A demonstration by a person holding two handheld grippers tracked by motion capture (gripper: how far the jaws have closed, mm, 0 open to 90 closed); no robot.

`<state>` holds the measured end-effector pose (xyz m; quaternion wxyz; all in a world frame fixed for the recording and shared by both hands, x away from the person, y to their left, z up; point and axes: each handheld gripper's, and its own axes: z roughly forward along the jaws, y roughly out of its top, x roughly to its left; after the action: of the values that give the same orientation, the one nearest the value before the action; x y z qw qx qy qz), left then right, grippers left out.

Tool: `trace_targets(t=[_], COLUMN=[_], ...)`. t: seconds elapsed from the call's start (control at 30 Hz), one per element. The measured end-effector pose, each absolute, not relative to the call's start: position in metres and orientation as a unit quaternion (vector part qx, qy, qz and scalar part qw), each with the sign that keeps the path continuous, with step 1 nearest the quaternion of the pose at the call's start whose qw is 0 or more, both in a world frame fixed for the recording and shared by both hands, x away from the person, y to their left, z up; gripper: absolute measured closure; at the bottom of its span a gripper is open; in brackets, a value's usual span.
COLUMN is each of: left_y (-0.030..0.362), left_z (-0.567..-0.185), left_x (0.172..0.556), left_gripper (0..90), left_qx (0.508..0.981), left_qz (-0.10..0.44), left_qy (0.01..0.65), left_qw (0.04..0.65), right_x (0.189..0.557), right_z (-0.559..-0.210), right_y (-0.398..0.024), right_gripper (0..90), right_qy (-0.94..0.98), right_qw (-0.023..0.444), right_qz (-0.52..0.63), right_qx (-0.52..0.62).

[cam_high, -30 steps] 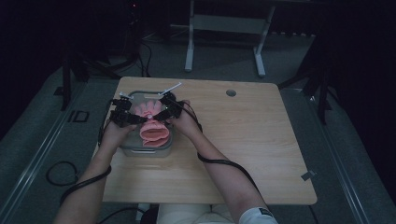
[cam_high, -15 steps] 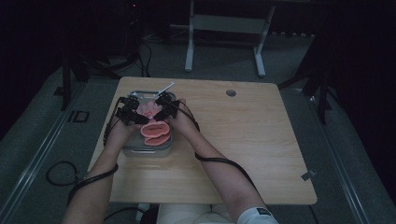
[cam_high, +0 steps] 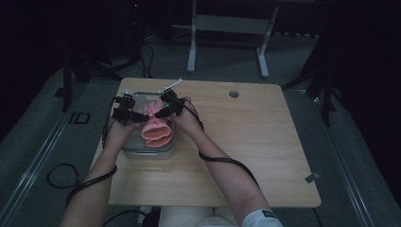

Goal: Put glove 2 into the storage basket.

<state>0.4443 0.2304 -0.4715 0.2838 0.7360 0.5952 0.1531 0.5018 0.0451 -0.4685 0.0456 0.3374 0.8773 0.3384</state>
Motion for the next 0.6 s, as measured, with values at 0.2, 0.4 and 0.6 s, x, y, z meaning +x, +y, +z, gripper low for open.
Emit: trace_targets(t=[0.2,0.4,0.6], left_y=[0.234,0.234,0.232], left_z=[-0.464,-0.457,-0.453], left_x=[0.44,0.434,0.432], left_gripper=[26.0,26.4,26.3], left_qx=[0.733,0.734,0.736], left_qz=[0.152,0.155,0.153], left_qy=[0.587,0.563,0.56], left_qw=[0.309,0.347,0.349], right_x=[0.497,0.495,0.492], right_z=[-0.457,-0.449,-0.446], right_y=[0.043,0.039,0.038], right_gripper=[47.4,47.6,47.5], right_qy=[0.874,0.87,0.869], right_qw=[0.051,0.05,0.049], right_qz=[0.353,0.366,0.372], right_qx=[0.33,0.327,0.322])
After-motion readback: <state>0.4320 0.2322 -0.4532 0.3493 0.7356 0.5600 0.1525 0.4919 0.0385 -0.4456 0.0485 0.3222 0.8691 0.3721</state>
